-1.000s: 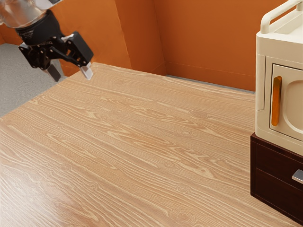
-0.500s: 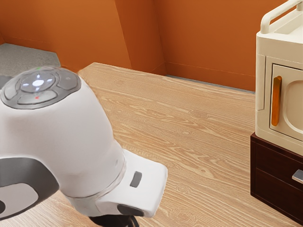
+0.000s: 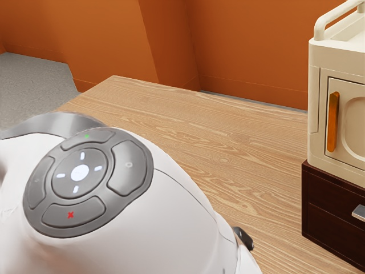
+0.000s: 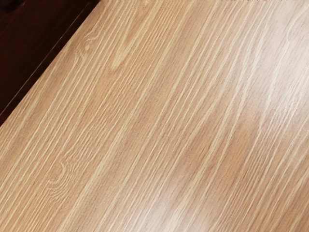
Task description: Pull the drawer handle with one arm to open the drawer
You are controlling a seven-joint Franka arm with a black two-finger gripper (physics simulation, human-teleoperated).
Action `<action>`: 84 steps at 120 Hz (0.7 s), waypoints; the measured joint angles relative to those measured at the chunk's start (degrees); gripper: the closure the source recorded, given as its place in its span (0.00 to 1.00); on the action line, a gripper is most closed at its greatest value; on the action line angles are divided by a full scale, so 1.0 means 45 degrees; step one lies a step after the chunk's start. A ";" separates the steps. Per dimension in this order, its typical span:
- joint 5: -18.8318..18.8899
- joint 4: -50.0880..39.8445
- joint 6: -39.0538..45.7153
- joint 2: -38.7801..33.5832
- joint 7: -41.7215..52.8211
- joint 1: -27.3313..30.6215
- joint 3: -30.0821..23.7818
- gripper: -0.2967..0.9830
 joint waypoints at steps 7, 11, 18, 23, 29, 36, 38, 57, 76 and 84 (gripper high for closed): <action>0.0114 0.0315 0.0069 0.0408 0.0417 -0.0070 -0.0006 0.23; 0.0178 0.0504 0.0121 0.0654 0.0651 -0.0119 -0.0013 0.23; 0.0268 0.0773 0.0245 0.1039 0.1064 -0.0180 -0.0114 0.23; 0.0400 0.0869 0.0421 0.1212 0.1391 -0.0206 -0.0200 0.23; 0.0584 0.0928 0.0620 0.1353 0.1776 -0.0232 -0.0315 0.23; 0.0735 0.0973 0.0801 0.1454 0.2190 -0.0239 -0.0366 0.23; 0.0768 0.1023 0.0844 0.1490 0.2302 -0.0238 -0.0373 0.23; 0.0927 0.1734 0.1142 0.2169 0.3239 -0.0119 -0.0331 0.23; 0.1302 0.2460 0.1466 0.3165 0.3997 0.0139 -0.0274 0.23; 0.1632 0.2590 0.1629 0.3279 0.4268 0.0194 -0.0252 0.23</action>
